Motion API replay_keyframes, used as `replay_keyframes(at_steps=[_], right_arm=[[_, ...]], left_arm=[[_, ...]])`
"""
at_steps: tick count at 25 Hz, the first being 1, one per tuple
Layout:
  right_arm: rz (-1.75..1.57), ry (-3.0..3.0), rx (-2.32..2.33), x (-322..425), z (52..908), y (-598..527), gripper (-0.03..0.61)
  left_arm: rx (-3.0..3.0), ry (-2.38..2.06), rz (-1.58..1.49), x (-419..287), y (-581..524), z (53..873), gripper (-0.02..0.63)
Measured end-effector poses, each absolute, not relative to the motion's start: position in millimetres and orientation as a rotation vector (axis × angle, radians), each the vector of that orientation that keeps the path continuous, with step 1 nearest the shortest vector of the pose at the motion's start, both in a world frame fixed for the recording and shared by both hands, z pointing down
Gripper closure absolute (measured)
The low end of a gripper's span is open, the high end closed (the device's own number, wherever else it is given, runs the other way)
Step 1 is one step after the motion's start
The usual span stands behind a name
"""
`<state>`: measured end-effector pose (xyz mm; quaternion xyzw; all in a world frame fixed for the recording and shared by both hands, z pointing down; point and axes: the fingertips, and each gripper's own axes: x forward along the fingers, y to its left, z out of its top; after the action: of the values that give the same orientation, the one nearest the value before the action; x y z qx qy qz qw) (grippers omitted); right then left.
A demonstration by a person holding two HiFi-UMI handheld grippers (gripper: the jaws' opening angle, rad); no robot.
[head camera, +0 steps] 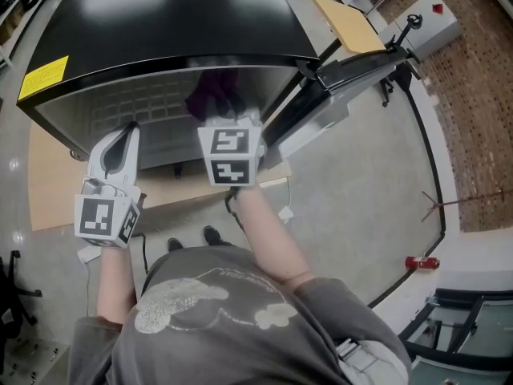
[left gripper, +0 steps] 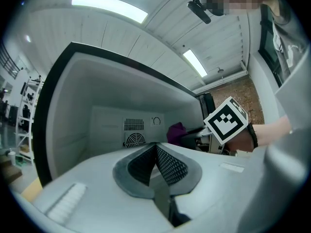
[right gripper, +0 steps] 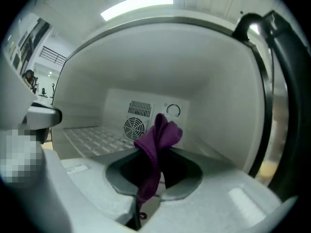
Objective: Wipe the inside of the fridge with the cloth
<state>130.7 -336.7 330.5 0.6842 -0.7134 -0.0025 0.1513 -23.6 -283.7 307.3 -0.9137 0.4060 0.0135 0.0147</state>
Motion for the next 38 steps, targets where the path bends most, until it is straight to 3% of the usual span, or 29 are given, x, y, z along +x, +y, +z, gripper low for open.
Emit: replay_keyframes(at_steps=[26, 31, 38], right_arm=[[-0.095, -1.834, 2.191, 162.4, 331.6, -254.7, 0.535], [-0.273, -1.992, 2.131, 139.5, 327.8, -245.2, 0.536], [-0.366, -2.238, 1.770, 48.9, 363.4, -236.5, 0.537]], left_arm=[[-2.936, 1.119, 0.012, 1.7, -269.4, 316.9, 0.597], [-2.934, 1.129, 0.032, 4.1, -266.6, 326.7, 0.597], [-2.903, 1.294, -0.029, -35.7, -255.8, 366.0, 0.597]])
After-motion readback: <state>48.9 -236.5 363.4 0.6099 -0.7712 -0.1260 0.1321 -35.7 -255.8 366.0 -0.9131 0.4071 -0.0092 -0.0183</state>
